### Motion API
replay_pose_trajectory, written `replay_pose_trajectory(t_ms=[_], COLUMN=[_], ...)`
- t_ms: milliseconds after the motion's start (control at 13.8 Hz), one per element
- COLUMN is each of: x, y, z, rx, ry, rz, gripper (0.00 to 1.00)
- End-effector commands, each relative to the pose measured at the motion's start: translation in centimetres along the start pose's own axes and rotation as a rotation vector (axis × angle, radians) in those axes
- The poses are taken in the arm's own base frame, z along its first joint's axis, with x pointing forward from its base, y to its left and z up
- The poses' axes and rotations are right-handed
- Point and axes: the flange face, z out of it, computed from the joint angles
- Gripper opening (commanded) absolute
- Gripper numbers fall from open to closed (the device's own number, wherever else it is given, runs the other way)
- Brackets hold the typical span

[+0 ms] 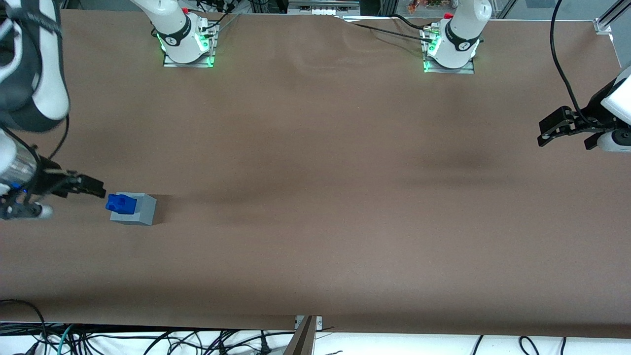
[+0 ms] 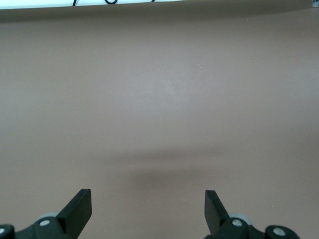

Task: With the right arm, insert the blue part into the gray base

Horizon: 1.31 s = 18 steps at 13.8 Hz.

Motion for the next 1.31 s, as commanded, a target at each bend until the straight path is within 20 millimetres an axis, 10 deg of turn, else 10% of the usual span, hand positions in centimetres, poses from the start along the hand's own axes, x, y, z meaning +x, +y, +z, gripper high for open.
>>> replay_pose_trajectory(t_ms=[0,291,1235], x=[-1.7,-3.6,-5.6], y=[-1.0,-1.1,-1.5], z=[-2.5,-6.8,-9.5], rx=[0.022,0.028,0.032], ry=[-0.001,0.026,0.01], rz=[-0.001,-0.018,-0.032], gripper=[1.0,1.0,1.0])
